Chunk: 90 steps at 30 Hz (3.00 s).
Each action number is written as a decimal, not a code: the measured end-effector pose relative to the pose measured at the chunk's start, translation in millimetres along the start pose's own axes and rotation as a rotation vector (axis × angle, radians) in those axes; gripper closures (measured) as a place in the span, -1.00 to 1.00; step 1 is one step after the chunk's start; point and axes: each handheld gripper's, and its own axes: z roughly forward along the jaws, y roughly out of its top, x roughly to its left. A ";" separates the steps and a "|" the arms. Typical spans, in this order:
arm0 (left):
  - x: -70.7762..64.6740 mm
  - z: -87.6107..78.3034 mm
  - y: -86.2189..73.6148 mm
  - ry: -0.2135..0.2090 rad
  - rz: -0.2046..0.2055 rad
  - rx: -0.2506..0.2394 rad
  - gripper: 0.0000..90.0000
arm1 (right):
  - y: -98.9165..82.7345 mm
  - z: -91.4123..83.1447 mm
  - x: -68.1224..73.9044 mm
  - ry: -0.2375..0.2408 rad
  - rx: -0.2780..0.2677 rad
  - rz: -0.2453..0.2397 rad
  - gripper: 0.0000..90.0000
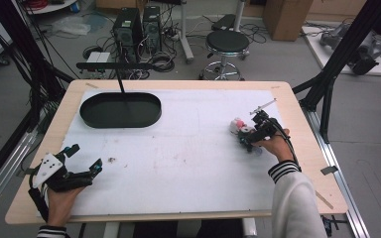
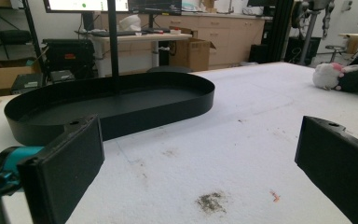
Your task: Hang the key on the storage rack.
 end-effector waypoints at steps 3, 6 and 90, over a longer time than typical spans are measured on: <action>0.1 0.0 0.0 0.000 -0.001 0.000 -0.96 | -0.4 2.0 -1.7 0.005 0.027 0.023 -0.57; 0.2 0.1 0.0 0.001 -0.004 0.000 -0.96 | 1.5 3.5 1.2 0.011 0.044 0.008 -0.19; -91.9 157.0 144.0 -0.779 0.299 0.414 -0.96 | 65.8 -40.1 152.1 0.434 -0.277 -0.614 -0.03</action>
